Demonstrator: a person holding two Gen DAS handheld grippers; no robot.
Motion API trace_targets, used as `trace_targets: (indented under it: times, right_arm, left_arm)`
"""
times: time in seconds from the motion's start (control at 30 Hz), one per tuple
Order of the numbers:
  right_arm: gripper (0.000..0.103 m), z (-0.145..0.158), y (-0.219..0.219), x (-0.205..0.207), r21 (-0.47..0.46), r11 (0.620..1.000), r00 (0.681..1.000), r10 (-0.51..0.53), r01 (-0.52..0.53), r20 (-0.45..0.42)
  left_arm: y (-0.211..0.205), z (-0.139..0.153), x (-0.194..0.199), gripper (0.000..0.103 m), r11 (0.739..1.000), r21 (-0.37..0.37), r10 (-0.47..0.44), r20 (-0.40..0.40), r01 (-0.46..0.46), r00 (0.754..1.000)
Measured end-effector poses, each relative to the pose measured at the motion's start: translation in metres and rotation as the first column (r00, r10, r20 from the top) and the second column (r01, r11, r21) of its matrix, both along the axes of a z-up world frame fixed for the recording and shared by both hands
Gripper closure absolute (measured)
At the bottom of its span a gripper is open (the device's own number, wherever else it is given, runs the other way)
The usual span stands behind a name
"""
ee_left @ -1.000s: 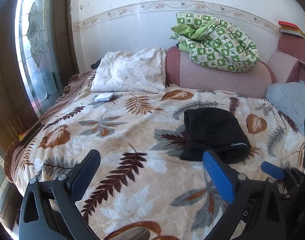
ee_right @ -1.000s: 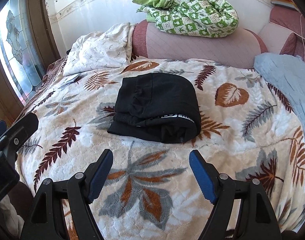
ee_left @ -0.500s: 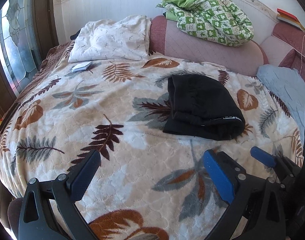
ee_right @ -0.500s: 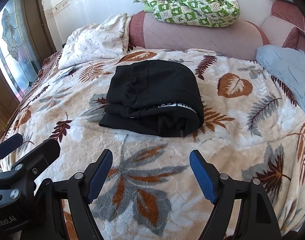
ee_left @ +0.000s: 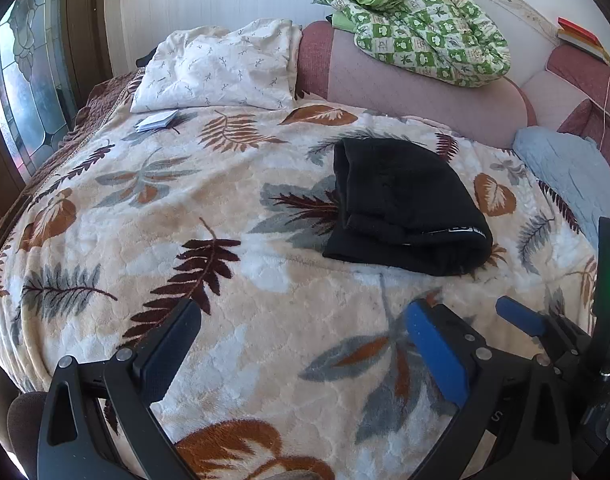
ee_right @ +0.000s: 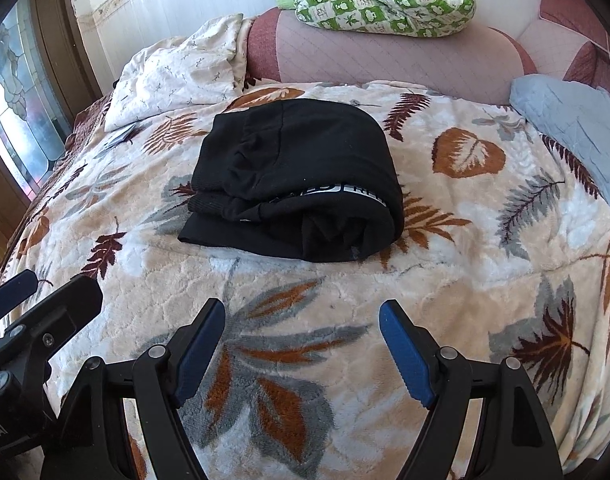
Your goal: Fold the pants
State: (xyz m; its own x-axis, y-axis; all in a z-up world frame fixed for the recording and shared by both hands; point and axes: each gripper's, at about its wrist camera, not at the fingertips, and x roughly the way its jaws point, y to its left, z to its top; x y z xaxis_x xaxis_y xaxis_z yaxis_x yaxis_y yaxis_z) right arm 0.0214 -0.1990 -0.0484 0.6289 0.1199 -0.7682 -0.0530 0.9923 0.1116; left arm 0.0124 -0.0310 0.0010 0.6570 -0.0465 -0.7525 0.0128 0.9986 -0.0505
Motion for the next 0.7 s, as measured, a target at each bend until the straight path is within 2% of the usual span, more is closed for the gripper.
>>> trace_targets:
  times: [0.7]
  right_arm:
    - [0.018,-0.0035,0.0015,-0.0014,-0.017,1.000,1.000,0.017,-0.017,-0.007]
  left_arm:
    - [0.0004,-0.0065,-0.0022,0.001,1.000,-0.017,0.002,-0.019,-0.002,1.000]
